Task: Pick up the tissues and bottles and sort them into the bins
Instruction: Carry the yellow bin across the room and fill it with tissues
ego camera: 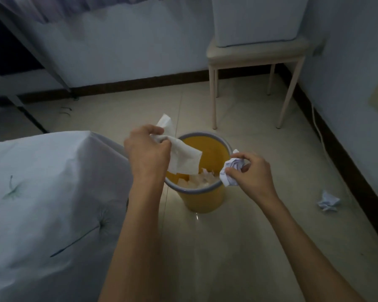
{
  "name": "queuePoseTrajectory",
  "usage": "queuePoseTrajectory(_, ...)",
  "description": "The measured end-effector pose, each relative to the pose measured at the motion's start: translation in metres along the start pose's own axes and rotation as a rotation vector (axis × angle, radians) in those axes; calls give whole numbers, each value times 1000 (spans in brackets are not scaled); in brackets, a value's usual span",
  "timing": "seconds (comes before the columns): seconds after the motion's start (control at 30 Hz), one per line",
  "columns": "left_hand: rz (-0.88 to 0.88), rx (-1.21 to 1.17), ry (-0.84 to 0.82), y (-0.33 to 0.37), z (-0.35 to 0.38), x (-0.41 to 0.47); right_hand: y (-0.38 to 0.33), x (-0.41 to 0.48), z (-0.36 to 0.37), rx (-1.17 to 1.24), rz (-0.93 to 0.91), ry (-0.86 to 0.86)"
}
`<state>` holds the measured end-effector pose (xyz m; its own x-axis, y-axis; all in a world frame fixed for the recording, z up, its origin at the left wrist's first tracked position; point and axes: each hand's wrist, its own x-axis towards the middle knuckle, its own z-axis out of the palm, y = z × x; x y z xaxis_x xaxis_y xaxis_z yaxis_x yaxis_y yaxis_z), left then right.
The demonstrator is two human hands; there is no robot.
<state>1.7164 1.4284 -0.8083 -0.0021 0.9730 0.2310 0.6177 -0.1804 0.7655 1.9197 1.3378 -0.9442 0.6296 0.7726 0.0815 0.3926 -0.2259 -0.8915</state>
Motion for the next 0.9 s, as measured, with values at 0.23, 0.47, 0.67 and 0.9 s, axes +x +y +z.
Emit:
queuePoseTrajectory(0.23,-57,-13,-96,-50,62,31,-8,53,58,-147,-10,-48)
queuePoseTrajectory(0.47,-89,243,-618,-102,123,41,3,74,69,-393,72,-331)
queuePoseTrajectory(0.67,35,489,-808,-105,134,48,-11,70,57,-481,27,-436)
queuePoseTrajectory(0.9,190,524,-675,-74,115,33,-43,46,10,-654,-111,-379)
